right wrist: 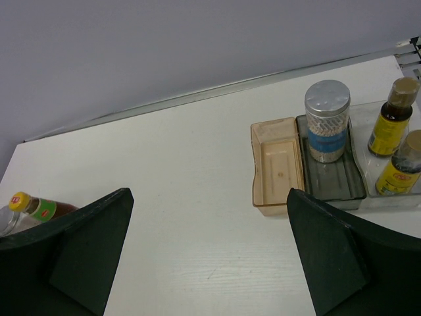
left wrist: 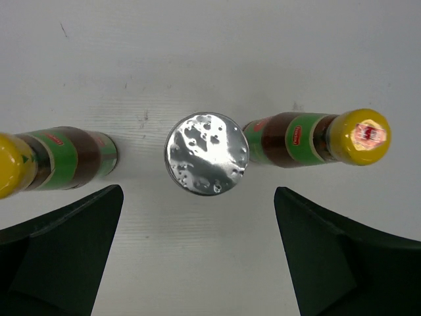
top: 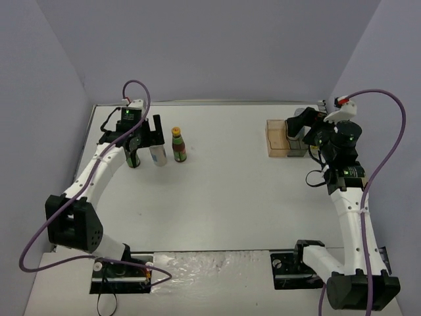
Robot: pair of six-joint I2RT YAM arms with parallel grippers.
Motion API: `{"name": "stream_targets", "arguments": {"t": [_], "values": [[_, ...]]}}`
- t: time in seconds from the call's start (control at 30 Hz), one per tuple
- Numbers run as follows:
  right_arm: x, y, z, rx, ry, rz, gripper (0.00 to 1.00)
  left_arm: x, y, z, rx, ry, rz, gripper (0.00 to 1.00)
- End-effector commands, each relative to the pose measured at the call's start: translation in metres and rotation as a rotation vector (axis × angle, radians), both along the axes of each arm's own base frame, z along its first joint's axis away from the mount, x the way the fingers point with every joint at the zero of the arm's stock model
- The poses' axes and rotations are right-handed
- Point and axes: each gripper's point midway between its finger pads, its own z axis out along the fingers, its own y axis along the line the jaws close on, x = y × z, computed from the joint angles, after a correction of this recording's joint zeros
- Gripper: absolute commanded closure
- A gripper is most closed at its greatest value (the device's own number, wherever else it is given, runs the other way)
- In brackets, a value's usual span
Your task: Organize the condiment bottles
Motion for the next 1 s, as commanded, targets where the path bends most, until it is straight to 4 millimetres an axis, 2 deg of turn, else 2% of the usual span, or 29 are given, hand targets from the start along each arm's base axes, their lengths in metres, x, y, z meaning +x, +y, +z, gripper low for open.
{"name": "stream_targets", "arguments": {"t": [0.0,0.23,0.3,0.43,0.5,0.6,0.67,0.77,0.83,0.97], "values": [[-0.021,0.013,0.025,-0.011,-0.095,0.064,0.0,0.035,-0.006,0.017,0.025,-0.081,-0.017,0.03],[-0.037,0.02,0.025,-0.022,-0.087,0.099,0.0,0.054,-0.002,-0.012,0.089,-0.001,-0.005,0.04],[-0.039,0.02,0.025,-0.03,-0.087,0.101,0.0,0.055,-0.002,-0.019,0.096,0.015,-0.002,0.09],[-0.04,0.021,0.021,-0.041,-0.075,0.109,0.0,0.051,-0.005,-0.031,0.082,0.04,-0.017,0.27],[-0.04,0.022,0.019,-0.041,-0.069,0.112,0.0,0.047,-0.006,-0.035,0.073,0.051,-0.018,0.34],[-0.04,0.025,0.017,-0.045,-0.062,0.123,0.0,0.034,-0.013,-0.044,0.04,0.084,-0.045,0.58],[-0.04,0.026,0.013,-0.05,-0.056,0.128,0.0,0.022,-0.017,-0.044,0.031,0.095,-0.06,0.68],[-0.041,0.027,0.008,-0.06,-0.043,0.139,0.0,0.001,-0.024,-0.039,0.029,0.102,-0.088,0.76],[-0.042,0.027,0.004,-0.069,-0.031,0.139,0.0,-0.015,-0.028,-0.036,0.035,0.115,-0.108,0.77],[-0.042,0.024,-0.003,-0.089,-0.012,0.133,0.0,-0.042,-0.061,-0.024,0.031,0.114,-0.196,0.78]]}}
